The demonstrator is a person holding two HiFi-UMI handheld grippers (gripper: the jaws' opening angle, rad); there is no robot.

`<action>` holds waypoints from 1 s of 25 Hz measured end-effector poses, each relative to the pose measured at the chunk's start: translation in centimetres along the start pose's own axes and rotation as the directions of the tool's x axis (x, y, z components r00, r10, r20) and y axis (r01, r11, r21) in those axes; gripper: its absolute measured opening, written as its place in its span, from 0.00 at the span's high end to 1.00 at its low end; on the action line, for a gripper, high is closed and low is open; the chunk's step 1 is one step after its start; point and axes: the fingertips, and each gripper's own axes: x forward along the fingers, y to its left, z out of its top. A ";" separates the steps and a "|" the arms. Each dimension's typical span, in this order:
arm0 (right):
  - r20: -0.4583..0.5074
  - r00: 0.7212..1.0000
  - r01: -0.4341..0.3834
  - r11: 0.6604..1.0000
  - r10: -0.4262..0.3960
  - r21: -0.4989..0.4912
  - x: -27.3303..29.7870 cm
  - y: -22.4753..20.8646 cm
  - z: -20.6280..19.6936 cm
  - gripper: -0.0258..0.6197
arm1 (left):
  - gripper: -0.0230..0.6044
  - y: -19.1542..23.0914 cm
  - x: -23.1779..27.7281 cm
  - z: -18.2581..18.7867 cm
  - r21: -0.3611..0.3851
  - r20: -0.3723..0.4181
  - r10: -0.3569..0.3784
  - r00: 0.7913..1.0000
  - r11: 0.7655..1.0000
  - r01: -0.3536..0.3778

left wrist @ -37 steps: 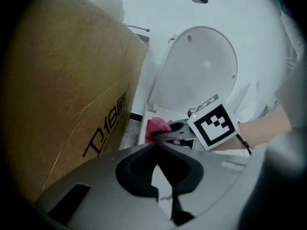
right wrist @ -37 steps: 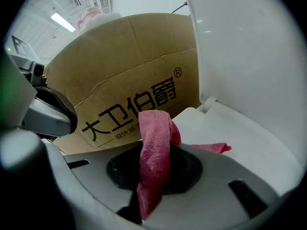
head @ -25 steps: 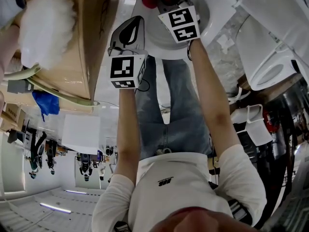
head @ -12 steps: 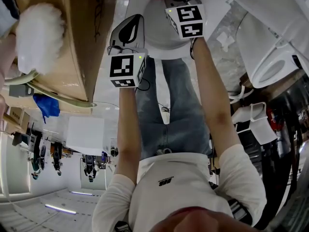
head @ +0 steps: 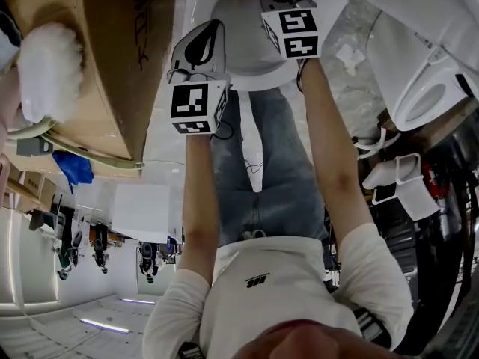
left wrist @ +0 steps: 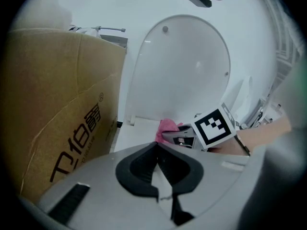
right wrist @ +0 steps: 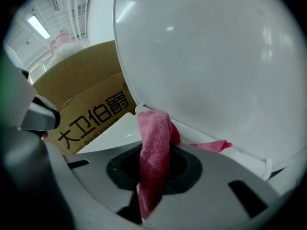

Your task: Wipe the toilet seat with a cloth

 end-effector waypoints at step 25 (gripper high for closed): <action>0.015 0.986 0.161 0.967 -0.167 0.200 -6.8 -8.7 -6.1 0.89 | 0.95 -6.5 1.5 -0.7 0.103 -0.042 -0.080 0.996 0.991 0.084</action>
